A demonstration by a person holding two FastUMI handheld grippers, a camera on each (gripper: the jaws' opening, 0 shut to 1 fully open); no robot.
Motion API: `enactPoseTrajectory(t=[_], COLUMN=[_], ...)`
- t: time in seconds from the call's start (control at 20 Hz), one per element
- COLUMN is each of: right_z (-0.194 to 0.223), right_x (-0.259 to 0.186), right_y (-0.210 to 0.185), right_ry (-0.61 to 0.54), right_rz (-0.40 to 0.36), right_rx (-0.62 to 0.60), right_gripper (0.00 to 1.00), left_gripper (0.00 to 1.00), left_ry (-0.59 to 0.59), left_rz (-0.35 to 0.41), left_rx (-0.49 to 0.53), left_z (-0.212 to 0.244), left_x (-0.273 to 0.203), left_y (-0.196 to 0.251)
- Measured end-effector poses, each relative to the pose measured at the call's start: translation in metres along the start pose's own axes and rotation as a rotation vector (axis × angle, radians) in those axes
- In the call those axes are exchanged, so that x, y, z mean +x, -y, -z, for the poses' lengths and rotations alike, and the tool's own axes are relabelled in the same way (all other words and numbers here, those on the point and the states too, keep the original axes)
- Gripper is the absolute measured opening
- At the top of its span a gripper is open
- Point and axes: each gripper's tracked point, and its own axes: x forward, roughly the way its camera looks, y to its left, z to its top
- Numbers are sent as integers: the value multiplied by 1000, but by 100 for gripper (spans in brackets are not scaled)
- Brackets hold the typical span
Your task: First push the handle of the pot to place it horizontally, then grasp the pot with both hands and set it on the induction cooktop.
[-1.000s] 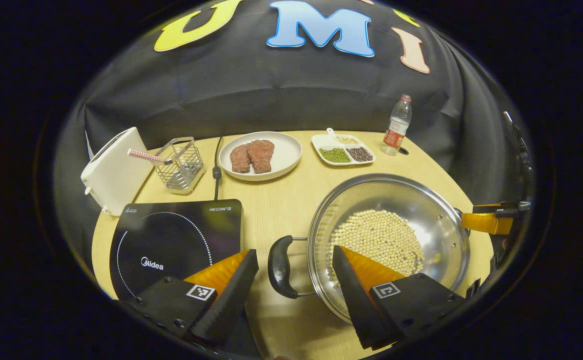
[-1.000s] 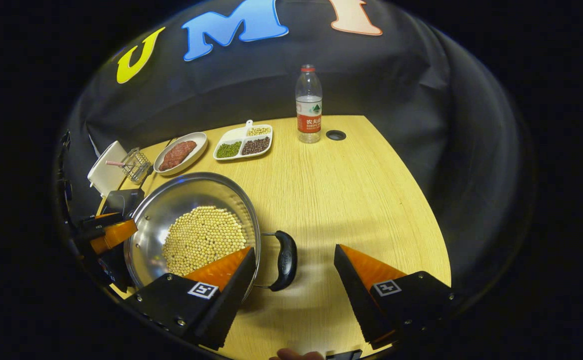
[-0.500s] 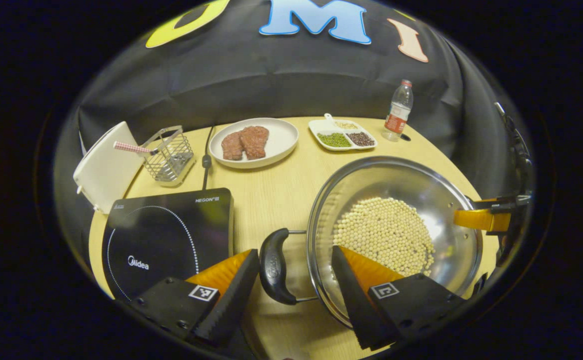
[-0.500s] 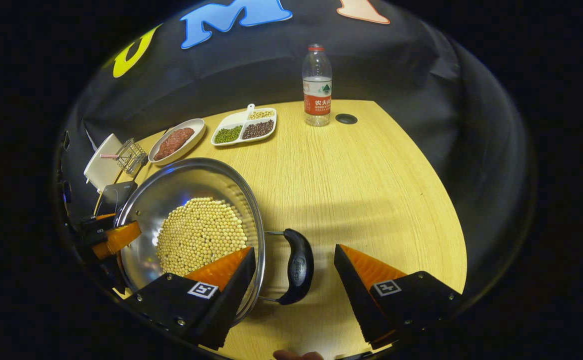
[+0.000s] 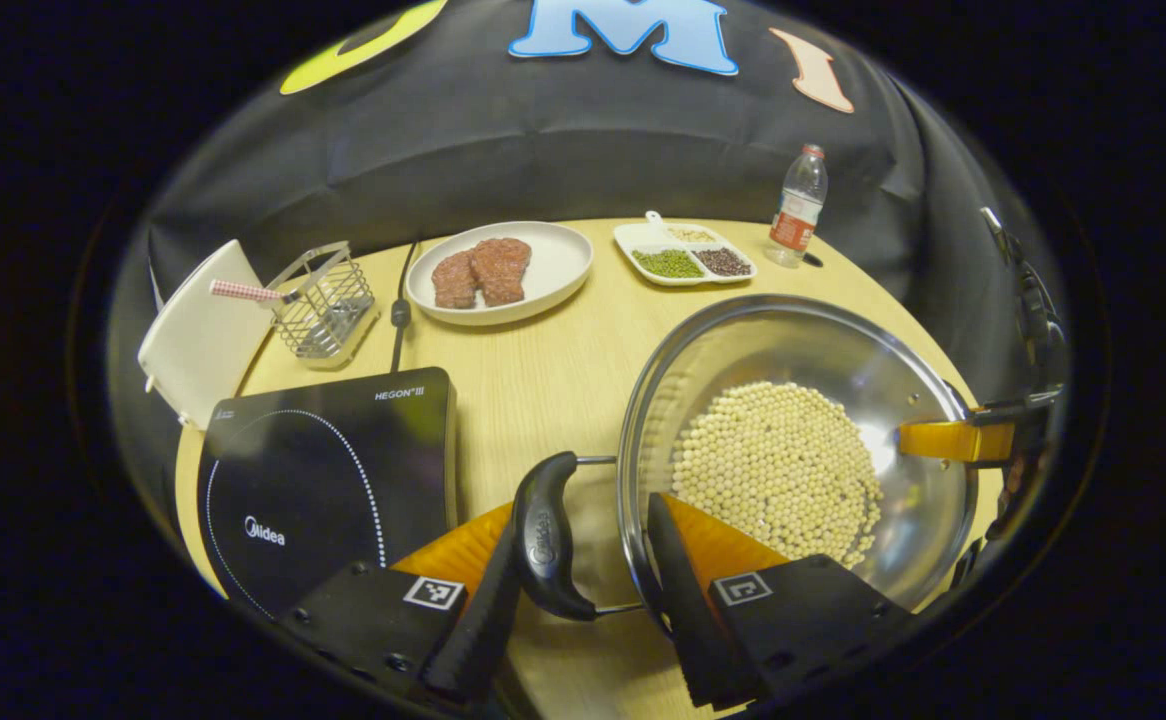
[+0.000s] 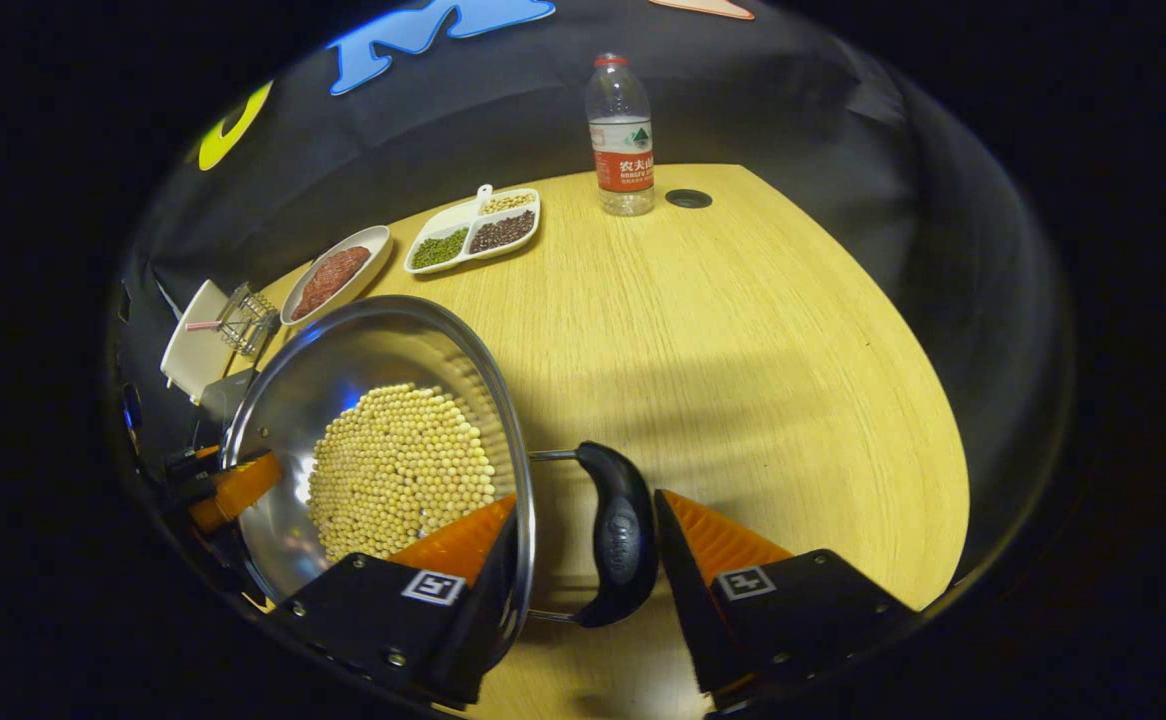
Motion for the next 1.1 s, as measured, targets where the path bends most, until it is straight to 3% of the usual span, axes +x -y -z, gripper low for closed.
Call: enactPoseTrajectory(t=[0.3,0.35,0.6,1.1], right_z=[7,7,8,-7], right_x=[-2,2,-2,-34], right_y=[-9,-8,-10,-16], right_ry=[-37,-39,-53,-28], right_rz=[-14,-8,2,15], right_rx=[58,45,41,17], right_gripper=[59,59,59,59], left_gripper=[72,74,64,67], left_ry=[-12,-14,-17,16], left_rz=[14,17,14,23], left_rx=[-7,-11,-21,-38], left_z=[-1,-2,-3,-8], left_x=[1,1,-2,-3], left_y=[0,1,1,-4])
